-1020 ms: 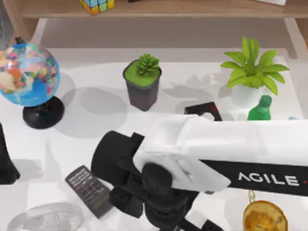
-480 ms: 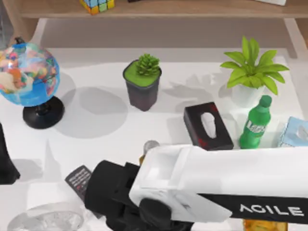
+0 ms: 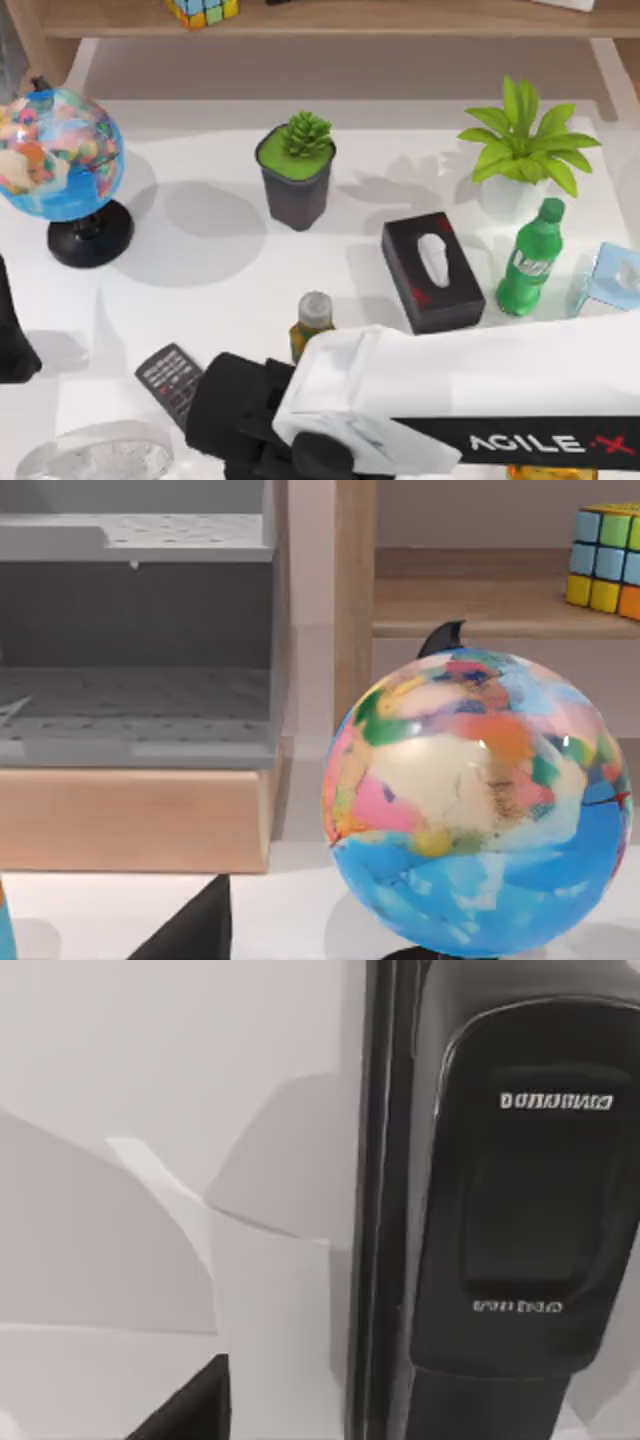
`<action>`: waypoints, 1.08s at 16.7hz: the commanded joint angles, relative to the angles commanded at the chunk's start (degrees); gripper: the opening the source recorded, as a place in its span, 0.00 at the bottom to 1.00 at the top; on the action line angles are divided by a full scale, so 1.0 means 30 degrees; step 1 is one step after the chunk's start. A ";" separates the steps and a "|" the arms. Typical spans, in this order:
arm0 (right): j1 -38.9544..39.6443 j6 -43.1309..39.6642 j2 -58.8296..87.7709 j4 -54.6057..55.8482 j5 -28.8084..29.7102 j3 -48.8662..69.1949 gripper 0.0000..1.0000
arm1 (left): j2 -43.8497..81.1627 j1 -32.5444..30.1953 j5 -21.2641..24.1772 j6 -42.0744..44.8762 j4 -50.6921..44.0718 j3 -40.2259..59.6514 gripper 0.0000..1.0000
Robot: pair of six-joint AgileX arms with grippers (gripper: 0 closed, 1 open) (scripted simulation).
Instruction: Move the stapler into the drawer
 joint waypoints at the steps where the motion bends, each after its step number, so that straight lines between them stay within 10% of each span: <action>1: -0.0478 -0.0439 0.0268 0.0211 -0.0025 0.0122 1.00 | 0.0000 0.0000 0.0000 0.0000 0.0000 0.0000 1.00; 7: -0.1265 -0.1184 0.0759 0.0356 0.0004 0.0455 1.00 | 0.0000 0.0000 0.0000 0.0000 0.0000 0.0000 1.00; 18: -0.1265 -0.1184 0.0759 0.0356 0.0004 0.0455 0.17 | 0.0000 0.0000 0.0000 0.0000 0.0000 0.0000 1.00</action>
